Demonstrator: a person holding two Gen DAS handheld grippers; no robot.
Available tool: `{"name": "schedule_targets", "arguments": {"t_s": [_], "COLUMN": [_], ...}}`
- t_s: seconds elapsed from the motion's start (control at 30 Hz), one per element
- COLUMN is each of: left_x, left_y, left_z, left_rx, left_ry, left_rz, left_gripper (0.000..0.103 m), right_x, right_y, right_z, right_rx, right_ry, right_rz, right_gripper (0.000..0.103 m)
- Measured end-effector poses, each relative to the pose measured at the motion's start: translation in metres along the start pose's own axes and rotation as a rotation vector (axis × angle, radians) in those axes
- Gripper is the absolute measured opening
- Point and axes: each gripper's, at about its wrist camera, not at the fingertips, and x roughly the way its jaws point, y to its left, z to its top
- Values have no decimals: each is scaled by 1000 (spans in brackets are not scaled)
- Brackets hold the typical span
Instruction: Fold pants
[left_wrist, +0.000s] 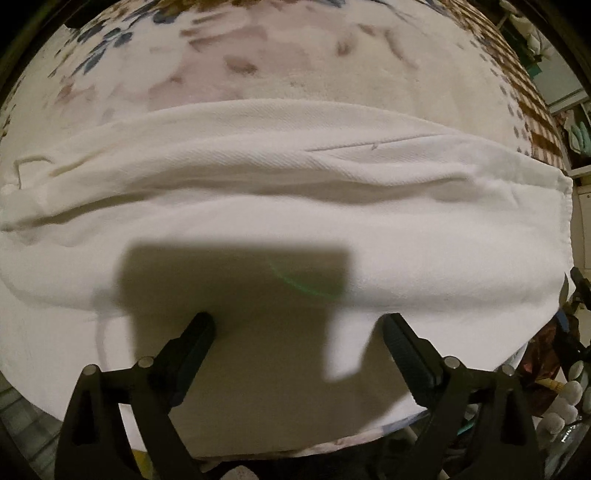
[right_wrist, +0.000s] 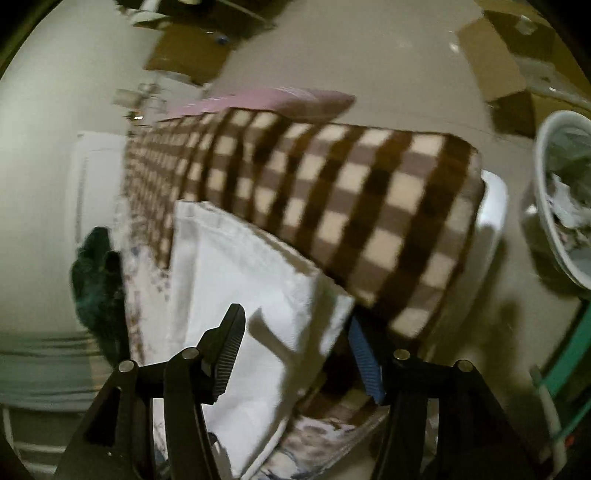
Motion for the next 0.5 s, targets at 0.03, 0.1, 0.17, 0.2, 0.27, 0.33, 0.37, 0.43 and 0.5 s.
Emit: {"name": "schedule_targets", "arguments": {"t_s": [0.03, 0.1, 0.17, 0.2, 0.27, 0.33, 0.37, 0.43, 0.5], "left_x": [0, -7, -3, -3, -2, -2, -2, -1, 0], "left_y": [2, 21, 21, 23, 28, 30, 31, 32, 31], "left_z": [3, 9, 19, 20, 23, 24, 25, 28, 30], "left_rx": [10, 24, 24, 22, 10, -3, -8, -16, -21], "left_ry": [3, 13, 28, 33, 46, 55, 59, 70, 78], "left_rz": [0, -4, -16, -14, -9, 2, 8, 21, 27], "left_gripper": [96, 100, 103, 103, 103, 103, 103, 103, 103], "right_x": [1, 1, 3, 5, 12, 29, 35, 45, 49], "right_y": [-1, -7, -8, -7, -6, -1, 1, 8, 16], "right_z": [-1, 1, 2, 3, 6, 7, 7, 7, 8], "right_rx": [8, 19, 8, 1, -20, -44, -50, -47, -32], "right_ry": [-4, -1, 12, 15, 50, 95, 102, 112, 112], "right_rz": [34, 78, 136, 163, 212, 231, 238, 263, 342], "right_gripper": [60, 60, 60, 60, 60, 60, 60, 60, 60]}}
